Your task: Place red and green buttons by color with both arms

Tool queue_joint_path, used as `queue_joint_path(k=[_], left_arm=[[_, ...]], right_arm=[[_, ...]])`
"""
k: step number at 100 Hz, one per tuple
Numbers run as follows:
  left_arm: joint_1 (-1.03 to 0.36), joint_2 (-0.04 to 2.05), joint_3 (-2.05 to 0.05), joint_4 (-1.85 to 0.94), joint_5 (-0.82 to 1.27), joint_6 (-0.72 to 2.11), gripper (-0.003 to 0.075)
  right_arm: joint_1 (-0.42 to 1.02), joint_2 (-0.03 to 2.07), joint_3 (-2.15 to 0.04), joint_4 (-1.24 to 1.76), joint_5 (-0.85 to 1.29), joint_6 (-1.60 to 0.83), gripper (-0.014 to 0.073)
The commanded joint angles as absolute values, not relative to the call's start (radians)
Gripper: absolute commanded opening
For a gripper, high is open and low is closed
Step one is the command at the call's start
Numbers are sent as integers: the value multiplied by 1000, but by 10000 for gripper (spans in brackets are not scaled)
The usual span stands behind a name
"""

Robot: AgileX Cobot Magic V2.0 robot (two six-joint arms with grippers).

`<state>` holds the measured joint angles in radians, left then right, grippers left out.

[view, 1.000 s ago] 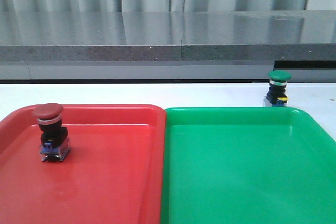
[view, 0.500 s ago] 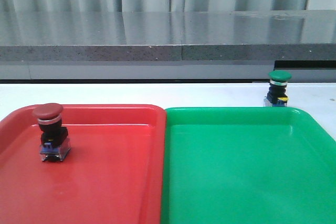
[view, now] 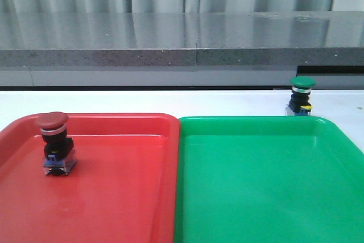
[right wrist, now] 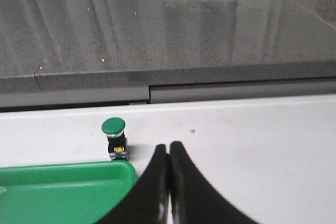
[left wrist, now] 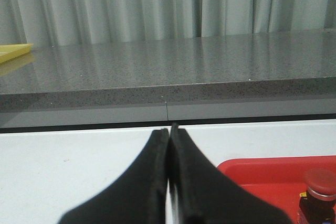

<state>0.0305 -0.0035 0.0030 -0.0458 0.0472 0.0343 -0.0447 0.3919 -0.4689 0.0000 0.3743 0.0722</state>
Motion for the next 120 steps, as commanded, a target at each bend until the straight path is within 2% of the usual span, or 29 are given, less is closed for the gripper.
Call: queue_joint_path(k=[1, 17, 38, 48, 55, 67, 72, 77, 120], left_arm=[[31, -37, 14, -56, -24, 26, -20], [31, -37, 14, -56, -24, 26, -20], [31, -37, 14, -56, -24, 26, -20], [31, -37, 14, -56, -24, 26, -20], [31, -37, 14, -56, -24, 26, -20], [31, -37, 14, -56, -24, 26, -20], [31, -37, 14, -56, -24, 26, -20], [31, -37, 14, -56, -24, 26, -20], [31, -37, 14, -56, -24, 26, -20]], right_arm=[[-50, 505, -544, -5, 335, 75, -64], [-46, 708, -636, 14, 353, 75, -64], [-41, 944, -822, 57, 511, 74, -62], [-21, 1056, -914, 57, 588, 72, -15], [-2, 1129, -976, 57, 632, 61, 112], [34, 1244, -1071, 57, 680, 59, 458], [47, 1286, -1108, 57, 698, 59, 559], [59, 1327, -1150, 59, 714, 59, 616], [96, 1684, -1475, 92, 890, 68, 627]])
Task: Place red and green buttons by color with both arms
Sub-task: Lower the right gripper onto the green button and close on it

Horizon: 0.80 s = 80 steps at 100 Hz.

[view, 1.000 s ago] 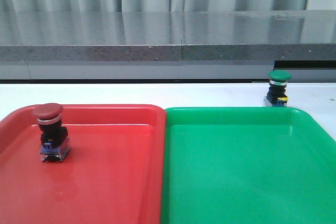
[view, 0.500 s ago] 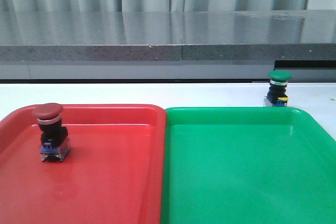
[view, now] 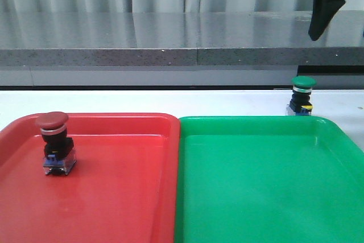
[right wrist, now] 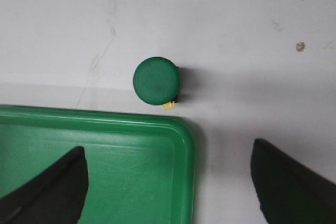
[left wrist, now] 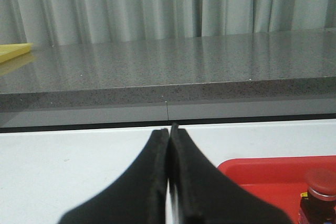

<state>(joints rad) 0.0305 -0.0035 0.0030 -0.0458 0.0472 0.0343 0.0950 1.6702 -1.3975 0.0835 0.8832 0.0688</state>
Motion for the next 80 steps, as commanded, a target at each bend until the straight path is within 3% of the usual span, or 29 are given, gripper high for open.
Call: queue_joint_path(k=[1, 56, 63, 80], left_arm=[[31, -37, 14, -56, -24, 26, -20], [31, -37, 14, -56, -24, 26, -20], [31, -37, 14, -56, -24, 26, -20], [31, -37, 14, -56, -24, 26, -20]], right_arm=[[96, 1695, -1480, 92, 892, 67, 627], [96, 1963, -1608, 97, 876, 68, 614], [96, 1978, -1608, 97, 876, 68, 550], [96, 1989, -1608, 97, 872, 68, 254]])
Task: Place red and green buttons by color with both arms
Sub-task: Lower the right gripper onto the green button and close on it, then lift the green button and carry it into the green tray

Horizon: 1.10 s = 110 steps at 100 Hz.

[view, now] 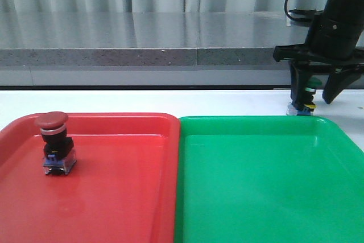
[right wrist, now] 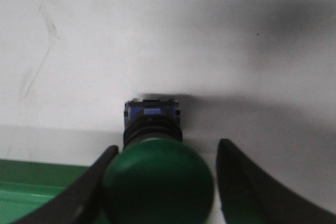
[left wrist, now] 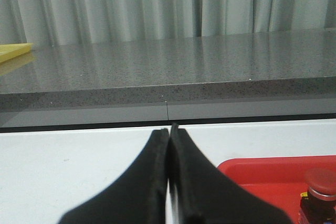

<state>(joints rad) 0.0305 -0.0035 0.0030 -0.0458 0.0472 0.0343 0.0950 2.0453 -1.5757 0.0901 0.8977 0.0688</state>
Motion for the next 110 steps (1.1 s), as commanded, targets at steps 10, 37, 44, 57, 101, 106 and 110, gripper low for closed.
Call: queue_joint_path(k=[10, 37, 44, 57, 101, 106, 110], left_arm=[[31, -37, 14, -56, -24, 26, -20], [31, -37, 14, -56, -24, 26, -20], [31, -37, 14, -56, -24, 26, -20], [31, -37, 14, -56, -24, 26, -20], [31, -37, 14, -56, -24, 26, -20], [31, -37, 14, -56, -24, 26, -20], [31, -37, 14, -56, -24, 26, -20]], right_arm=[[96, 1989, -1608, 97, 866, 68, 163], [96, 1935, -1609, 97, 896, 68, 145], [96, 1897, -1609, 97, 921, 68, 145], [96, 1819, -1609, 110, 980, 68, 145], [150, 1605, -1378, 191, 1008, 121, 145], [169, 1589, -1320, 191, 969, 149, 145], [183, 1580, -1283, 191, 941, 175, 145]])
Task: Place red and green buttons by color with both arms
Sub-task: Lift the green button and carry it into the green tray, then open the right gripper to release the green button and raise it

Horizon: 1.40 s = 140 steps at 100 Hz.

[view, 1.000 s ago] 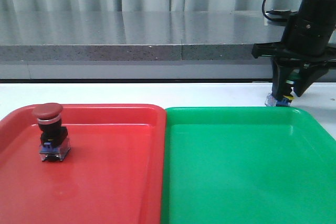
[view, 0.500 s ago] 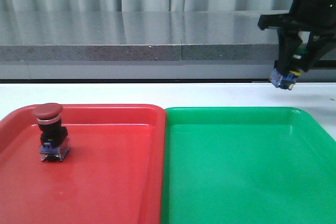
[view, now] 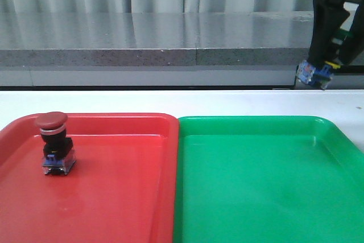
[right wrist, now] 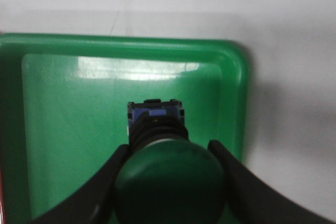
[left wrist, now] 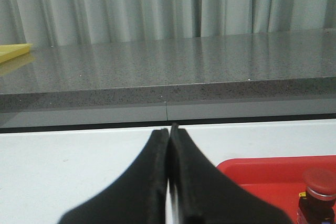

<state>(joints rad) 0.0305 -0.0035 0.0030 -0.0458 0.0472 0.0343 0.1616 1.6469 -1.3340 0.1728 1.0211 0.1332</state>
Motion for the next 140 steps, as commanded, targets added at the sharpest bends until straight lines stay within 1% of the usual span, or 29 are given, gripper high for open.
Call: queue_joint_path(k=[1, 31, 49, 75, 89, 94, 99, 104, 106, 111, 117, 121, 140], left_arm=[[31, -37, 14, -56, -24, 26, -20], [31, -37, 14, -56, -24, 26, -20], [31, -37, 14, -56, -24, 26, -20], [31, -37, 14, -56, -24, 26, -20], [31, -37, 14, -56, -24, 26, -20], [31, -37, 14, -56, -24, 26, -20], [31, -37, 14, -56, -24, 26, -20], [31, -37, 14, -56, -24, 26, -20], [31, -37, 14, -56, -24, 26, -20], [31, -37, 14, -56, -24, 26, -20], [31, -37, 14, -56, -24, 26, -20], [31, -37, 14, -56, -24, 26, -20], [31, -37, 14, -56, -24, 26, -20]], right_arm=[[189, 1579, -1270, 191, 937, 179, 145], [312, 1579, -1101, 202, 793, 208, 145], [315, 1588, -1096, 235, 757, 208, 145], [315, 1666, -1096, 237, 782, 208, 145], [315, 1674, -1096, 237, 783, 200, 153], [315, 1674, -1096, 237, 782, 188, 189], [315, 1674, -1096, 237, 778, 183, 261], [315, 1674, -1096, 237, 777, 182, 381], [315, 1674, -1096, 238, 776, 182, 414], [315, 1674, -1096, 239, 776, 182, 542], [315, 1674, -1096, 240, 775, 182, 643], [315, 1674, -1096, 244, 775, 182, 671], [316, 1660, -1097, 282, 779, 178, 656]])
